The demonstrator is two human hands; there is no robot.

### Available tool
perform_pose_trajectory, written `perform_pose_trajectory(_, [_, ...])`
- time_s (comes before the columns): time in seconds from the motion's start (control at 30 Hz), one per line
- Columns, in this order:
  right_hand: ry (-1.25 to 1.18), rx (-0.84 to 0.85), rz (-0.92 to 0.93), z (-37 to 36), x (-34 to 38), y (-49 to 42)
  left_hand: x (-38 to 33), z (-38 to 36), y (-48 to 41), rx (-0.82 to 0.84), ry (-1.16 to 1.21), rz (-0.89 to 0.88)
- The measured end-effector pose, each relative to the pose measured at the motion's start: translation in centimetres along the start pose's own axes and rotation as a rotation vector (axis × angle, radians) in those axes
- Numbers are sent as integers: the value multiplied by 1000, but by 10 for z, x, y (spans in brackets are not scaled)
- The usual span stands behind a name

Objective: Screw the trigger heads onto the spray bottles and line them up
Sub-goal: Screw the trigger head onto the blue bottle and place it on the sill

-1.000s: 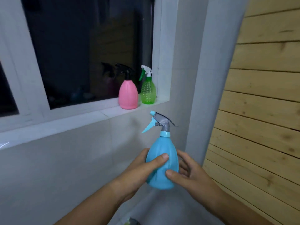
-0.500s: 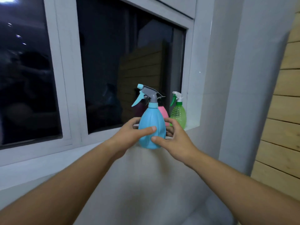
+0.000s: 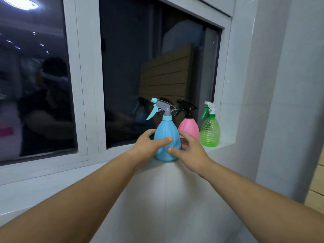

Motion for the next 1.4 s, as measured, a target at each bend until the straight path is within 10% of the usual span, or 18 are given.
perform_pose_trajectory(1.4, [152,-163,-49,23,-15,40,-25,3,39,-181,-256,22])
Point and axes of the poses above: each hand's wrist, its own y-axis away from the middle knuckle, its own z-axis out of the back of the hand, x = y × z, the point moved 4 cm from there along -y, towards the middle knuckle, and after that the axes turned 15 degrees about -z, right-handed, at the moved point
